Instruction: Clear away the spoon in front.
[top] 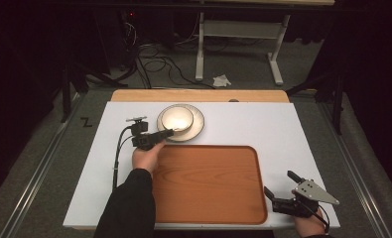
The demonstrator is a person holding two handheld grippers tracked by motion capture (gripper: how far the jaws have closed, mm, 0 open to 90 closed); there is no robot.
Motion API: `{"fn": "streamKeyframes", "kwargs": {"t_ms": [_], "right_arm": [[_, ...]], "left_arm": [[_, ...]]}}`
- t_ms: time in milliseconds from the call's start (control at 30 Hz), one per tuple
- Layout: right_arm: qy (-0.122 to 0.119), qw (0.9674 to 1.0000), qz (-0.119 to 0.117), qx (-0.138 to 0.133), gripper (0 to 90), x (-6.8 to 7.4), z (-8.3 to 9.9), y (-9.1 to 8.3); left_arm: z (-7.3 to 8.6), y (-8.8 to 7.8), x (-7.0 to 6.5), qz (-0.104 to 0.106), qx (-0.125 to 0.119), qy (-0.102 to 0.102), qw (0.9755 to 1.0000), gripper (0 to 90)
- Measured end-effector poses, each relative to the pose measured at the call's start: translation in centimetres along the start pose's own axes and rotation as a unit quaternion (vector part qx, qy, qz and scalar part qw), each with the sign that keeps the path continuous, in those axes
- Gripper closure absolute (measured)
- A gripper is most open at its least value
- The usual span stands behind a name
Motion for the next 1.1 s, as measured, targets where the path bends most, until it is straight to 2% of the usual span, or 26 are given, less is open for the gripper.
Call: {"fn": "streamKeyframes", "kwargs": {"t_ms": [33,100,233,500,600,733,833,933,1100], "right_arm": [[-0.001,1.0000,0.000,0.000,2.4,0.0,0.0,0.0],[-0.002,1.0000,0.000,0.002,2.4,0.0,0.0,0.1],[-0.002,1.0000,-0.001,0.003,2.4,0.0,0.0,0.1],[-0.001,1.0000,0.000,0.003,2.4,0.0,0.0,0.1],[-0.001,1.0000,0.000,0.002,2.4,0.0,0.0,0.1],[-0.001,1.0000,0.000,0.003,2.4,0.0,0.0,0.1],[-0.001,1.0000,-0.001,0.003,2.4,0.0,0.0,0.1],[-0.001,1.0000,0.000,0.003,2.4,0.0,0.0,0.1],[0.000,1.0000,0.000,0.003,2.4,0.0,0.1,0.1]], "left_arm": [[0.0,0.0,0.0,0.000,0.001,0.003,1.0000,60.6],[0.1,-0.1,-0.1,0.003,0.002,0.007,1.0000,67.9],[0.0,-0.2,-0.1,0.004,-0.001,0.012,0.9999,74.5],[0.0,-0.3,-0.2,0.000,-0.002,0.023,0.9997,83.2],[0.1,-0.3,-0.3,-0.006,-0.004,0.032,0.9995,84.8],[0.1,-0.4,-0.7,-0.017,-0.005,0.053,0.9985,85.2],[0.2,-0.4,-1.1,-0.029,-0.010,0.078,0.9965,85.4],[0.2,-0.5,-1.6,-0.041,-0.008,0.109,0.9932,85.6],[0.2,-0.5,-2.5,-0.052,-0.015,0.142,0.9885,85.6]]}}
Point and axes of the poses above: each handheld gripper's, and its own axes: y roughly forward along the jaws, z roughly out of its underside, x roughly to its left, the point moved 2 cm from there along y, roughly forward along the jaws, and after that the axes turned 12 degrees about -y, right-handed, at the moved point
